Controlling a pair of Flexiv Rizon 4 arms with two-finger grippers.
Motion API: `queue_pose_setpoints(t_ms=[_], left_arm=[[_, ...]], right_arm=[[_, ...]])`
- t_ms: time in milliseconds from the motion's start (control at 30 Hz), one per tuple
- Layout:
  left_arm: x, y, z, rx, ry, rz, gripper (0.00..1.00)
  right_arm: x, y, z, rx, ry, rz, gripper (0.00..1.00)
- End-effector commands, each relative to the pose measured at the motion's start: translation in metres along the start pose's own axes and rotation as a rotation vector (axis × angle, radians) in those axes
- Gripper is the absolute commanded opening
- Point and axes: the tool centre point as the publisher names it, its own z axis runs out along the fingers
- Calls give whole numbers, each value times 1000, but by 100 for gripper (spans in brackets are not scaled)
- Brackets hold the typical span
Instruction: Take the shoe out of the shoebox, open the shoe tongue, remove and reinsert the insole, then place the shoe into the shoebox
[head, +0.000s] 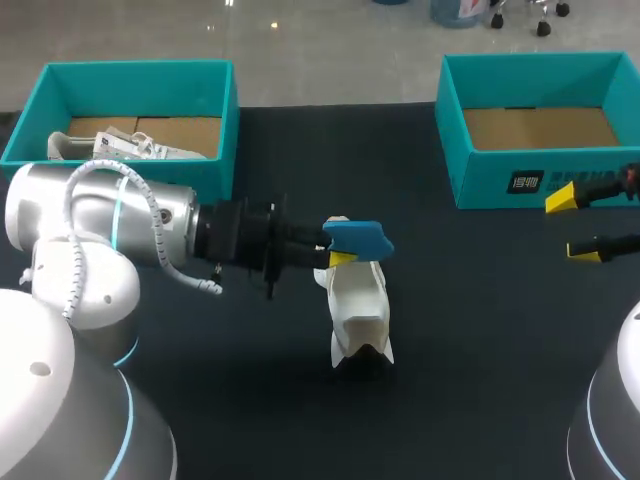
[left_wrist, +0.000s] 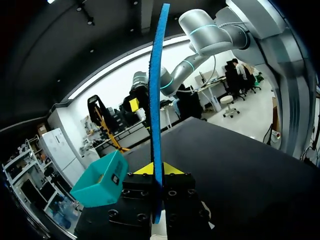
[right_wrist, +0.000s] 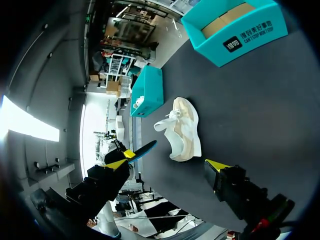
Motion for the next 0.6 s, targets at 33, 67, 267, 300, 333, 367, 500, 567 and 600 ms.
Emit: queue_pose_setpoints(t_ms=[33, 67, 267, 300, 333, 367, 500, 567, 600], left_arm=[[2, 13, 17, 5, -7, -11, 0], [3, 15, 18, 10, -11, -18, 0], [5, 19, 21, 5, -5, -31, 0], [5, 19, 21, 5, -5, -31, 0], [5, 19, 21, 5, -5, -31, 0], [5, 19, 21, 5, -5, -31, 0], [5, 19, 21, 5, -5, -31, 0], [5, 19, 21, 5, -5, -31, 0], [5, 19, 21, 5, -5, -31, 0]], right_arm=[[0, -1, 0, -2, -3, 1, 100], [0, -1, 0, -2, -3, 1, 100], [0, -1, 0, -2, -3, 1, 100], [0, -1, 0, -2, -3, 1, 100], [0, -1, 0, -2, -3, 1, 100], [0, -1, 0, -2, -3, 1, 100], [0, -1, 0, -2, -3, 1, 100], [0, -1, 0, -2, -3, 1, 100], [0, -1, 0, -2, -3, 1, 100]])
